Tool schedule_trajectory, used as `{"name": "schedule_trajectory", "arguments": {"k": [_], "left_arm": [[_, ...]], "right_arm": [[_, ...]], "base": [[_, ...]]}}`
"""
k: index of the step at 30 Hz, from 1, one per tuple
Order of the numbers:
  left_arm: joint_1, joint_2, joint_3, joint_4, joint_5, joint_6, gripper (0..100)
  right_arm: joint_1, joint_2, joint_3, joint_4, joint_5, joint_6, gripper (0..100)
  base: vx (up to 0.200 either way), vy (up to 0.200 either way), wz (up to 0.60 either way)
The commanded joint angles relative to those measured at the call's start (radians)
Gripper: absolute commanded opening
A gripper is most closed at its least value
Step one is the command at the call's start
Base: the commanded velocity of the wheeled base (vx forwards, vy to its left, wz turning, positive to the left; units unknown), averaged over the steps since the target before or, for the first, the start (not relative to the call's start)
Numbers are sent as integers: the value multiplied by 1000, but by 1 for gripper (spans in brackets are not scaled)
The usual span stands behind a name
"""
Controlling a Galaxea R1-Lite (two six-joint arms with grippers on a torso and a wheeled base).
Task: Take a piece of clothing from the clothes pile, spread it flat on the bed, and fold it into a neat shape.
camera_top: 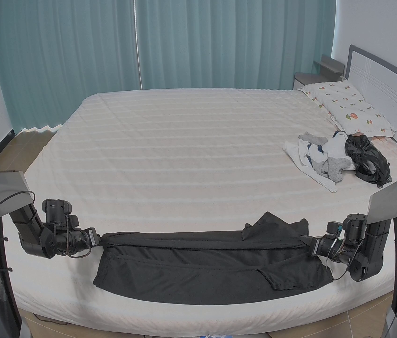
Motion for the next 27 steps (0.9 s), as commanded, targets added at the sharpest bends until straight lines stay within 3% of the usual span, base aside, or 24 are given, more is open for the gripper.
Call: {"name": "schedule_trajectory", "arguments": {"k": [1,14,27], "left_arm": [[15,-1,19,1,0,19,0],[24,-30,104,0,-14,92,0],[24,-80,120,1,-16,92,0]], "right_arm": [[-12,-16,29,-7,10,-6,0],[-43,1,56,-7,16,-49,0],[-63,-9,66,-5,16,-67,0]], "base": [[0,0,0],[0,0,0],[0,0,0]]}}
